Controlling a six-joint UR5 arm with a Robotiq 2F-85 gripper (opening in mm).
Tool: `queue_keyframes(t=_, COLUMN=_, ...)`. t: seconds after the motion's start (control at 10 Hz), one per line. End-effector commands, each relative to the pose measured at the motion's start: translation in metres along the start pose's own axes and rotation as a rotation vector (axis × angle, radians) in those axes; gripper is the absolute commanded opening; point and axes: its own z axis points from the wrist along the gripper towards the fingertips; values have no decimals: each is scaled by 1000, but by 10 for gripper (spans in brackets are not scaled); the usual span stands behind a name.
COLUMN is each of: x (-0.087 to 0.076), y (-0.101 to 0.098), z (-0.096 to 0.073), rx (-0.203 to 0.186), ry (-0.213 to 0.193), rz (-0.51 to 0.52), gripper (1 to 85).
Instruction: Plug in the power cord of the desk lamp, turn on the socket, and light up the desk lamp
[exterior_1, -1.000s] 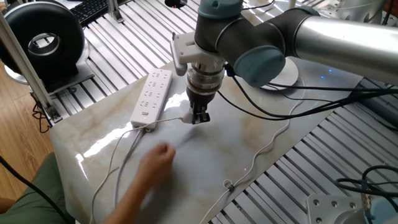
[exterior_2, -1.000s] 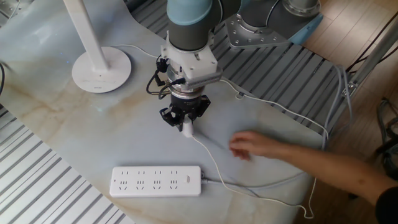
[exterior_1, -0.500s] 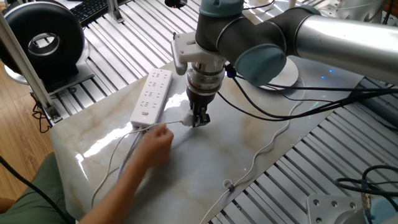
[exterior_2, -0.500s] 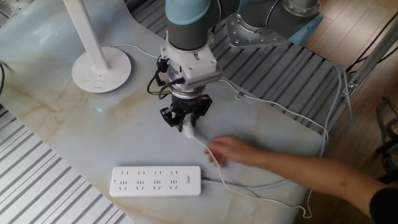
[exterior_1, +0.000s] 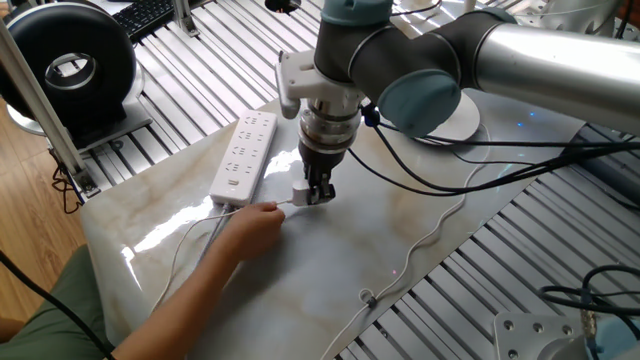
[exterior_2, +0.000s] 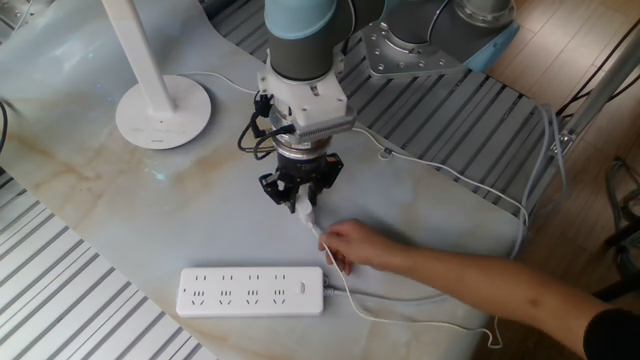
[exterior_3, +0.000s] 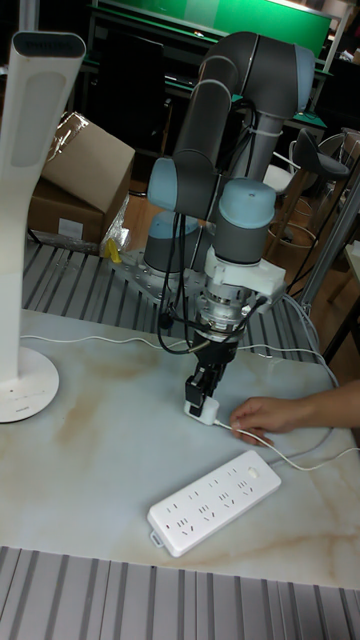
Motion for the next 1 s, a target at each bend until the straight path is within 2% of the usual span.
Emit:
queue_keyframes(t=0.0, x=-3, y=-1, z=-1, rx=0, ry=-14, rz=50, gripper=337)
queue_keyframes(t=0.1, x=0, y=-1, z=-1, rx=-1, ry=-3, rz=106, gripper=200)
queue_keyframes(t=0.2, x=1, y=1, z=0, rx=-8, ry=0, rz=146, gripper=10)
queue_keyframes(t=0.3, x=3, y=1, z=2, rx=-11, ry=10, rz=151, gripper=10)
queue_keyframes(t=0.4, x=10, y=-3, z=2, rx=5, ry=35, rz=137, gripper=10)
queue_keyframes(t=0.6, x=28, y=-5, z=-14, rx=9, ry=95, rz=140, gripper=10)
queue_keyframes(t=0.9, x=25, y=-11, z=-17, rx=15, ry=79, rz=258, gripper=10)
